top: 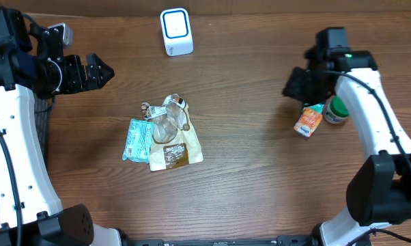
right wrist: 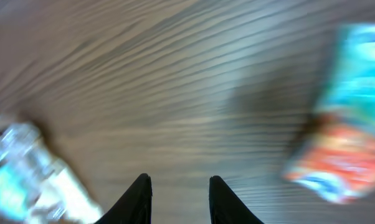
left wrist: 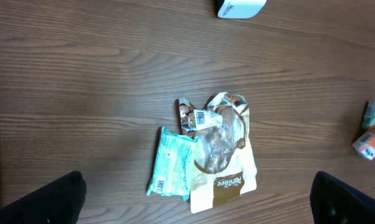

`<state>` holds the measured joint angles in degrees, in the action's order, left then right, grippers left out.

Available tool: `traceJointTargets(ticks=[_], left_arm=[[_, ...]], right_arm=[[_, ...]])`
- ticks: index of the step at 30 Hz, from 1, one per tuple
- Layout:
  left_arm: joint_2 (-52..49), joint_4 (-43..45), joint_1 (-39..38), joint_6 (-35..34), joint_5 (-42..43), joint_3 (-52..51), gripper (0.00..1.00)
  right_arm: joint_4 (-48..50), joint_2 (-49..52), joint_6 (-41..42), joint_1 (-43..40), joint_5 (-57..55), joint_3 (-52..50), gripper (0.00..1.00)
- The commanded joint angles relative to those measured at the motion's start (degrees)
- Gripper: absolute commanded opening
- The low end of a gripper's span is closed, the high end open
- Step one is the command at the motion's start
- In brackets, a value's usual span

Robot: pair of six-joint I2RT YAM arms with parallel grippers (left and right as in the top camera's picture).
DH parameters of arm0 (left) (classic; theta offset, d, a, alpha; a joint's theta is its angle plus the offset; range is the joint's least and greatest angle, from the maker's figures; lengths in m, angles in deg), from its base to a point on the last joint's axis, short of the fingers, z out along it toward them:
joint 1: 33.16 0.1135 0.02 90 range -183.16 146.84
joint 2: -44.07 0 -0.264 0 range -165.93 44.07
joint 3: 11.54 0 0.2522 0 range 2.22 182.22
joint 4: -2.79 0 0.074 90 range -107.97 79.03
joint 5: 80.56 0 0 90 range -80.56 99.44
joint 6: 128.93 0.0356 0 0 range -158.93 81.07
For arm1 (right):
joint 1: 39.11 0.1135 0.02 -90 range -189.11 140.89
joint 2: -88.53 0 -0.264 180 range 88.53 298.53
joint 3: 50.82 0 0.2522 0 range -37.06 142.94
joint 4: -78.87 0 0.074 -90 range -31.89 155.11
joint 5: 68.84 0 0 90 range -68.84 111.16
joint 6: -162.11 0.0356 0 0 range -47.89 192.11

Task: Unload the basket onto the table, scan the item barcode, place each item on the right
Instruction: 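Carry the orange pack beside the jar on the right and release, then move the right gripper to the bread bag and grasp its top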

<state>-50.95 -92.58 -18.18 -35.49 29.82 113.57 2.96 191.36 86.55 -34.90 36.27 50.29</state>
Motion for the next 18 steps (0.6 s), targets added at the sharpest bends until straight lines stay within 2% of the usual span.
traceJointTargets(ticks=[1, 3, 7, 9, 13, 18], left_arm=[[0.6, 0.0, -0.4, 1.3, 0.0, 0.3, 0.99], [0.6, 0.0, -0.4, 1.3, 0.0, 0.3, 1.00], [0.6, 0.0, -0.4, 1.3, 0.0, 0.3, 0.99], [0.6, 0.0, -0.4, 1.3, 0.0, 0.3, 1.00], [0.6, 0.0, -0.4, 1.3, 0.0, 0.3, 1.00], [0.6, 0.0, -0.4, 1.3, 0.0, 0.3, 1.00]], right_arm=[[0.4, -0.3, -2.3, 4.0, 6.9, 1.5, 0.28], [0.8, -0.1, -2.3, 6.8, 6.9, 1.4, 0.39], [4.1, 0.0, -0.3, 10.2, 6.9, -0.5, 0.45], [5.7, 0.0, -0.4, 11.7, 6.8, -1.7, 0.54], [6.1, 0.1, -1.2, 13.0, 5.3, -2.7, 0.63], [6.6, 0.1, -1.2, 13.0, 5.5, -2.7, 0.80]])
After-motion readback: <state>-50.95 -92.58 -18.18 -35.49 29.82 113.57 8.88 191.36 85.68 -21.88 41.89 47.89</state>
